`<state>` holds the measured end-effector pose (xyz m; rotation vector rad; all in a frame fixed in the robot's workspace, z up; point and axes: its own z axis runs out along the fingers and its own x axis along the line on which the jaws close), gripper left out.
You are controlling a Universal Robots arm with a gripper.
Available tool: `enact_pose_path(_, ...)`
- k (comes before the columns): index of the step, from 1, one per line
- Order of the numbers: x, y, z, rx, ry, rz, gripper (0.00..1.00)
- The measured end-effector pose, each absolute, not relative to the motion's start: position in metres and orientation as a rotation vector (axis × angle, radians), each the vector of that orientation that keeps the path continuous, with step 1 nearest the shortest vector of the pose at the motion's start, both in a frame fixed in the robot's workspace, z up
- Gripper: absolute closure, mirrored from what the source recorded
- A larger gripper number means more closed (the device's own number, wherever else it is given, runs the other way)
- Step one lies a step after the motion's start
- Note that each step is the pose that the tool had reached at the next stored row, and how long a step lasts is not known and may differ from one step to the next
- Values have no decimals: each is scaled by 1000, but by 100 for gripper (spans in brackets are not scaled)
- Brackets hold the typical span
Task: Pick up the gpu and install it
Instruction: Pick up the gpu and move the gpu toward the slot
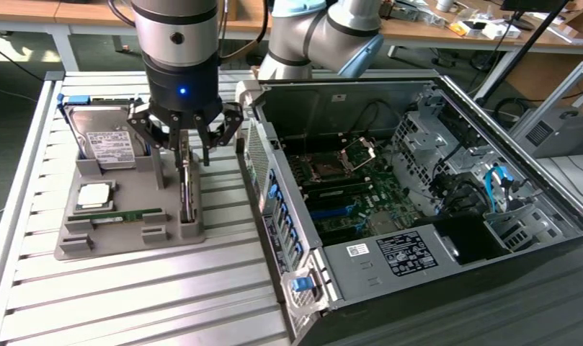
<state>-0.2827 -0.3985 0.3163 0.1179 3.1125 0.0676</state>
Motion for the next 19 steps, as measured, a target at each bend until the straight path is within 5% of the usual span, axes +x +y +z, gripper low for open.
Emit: enact_pose_path(19,-283,-399,312,118,3112,68,57)
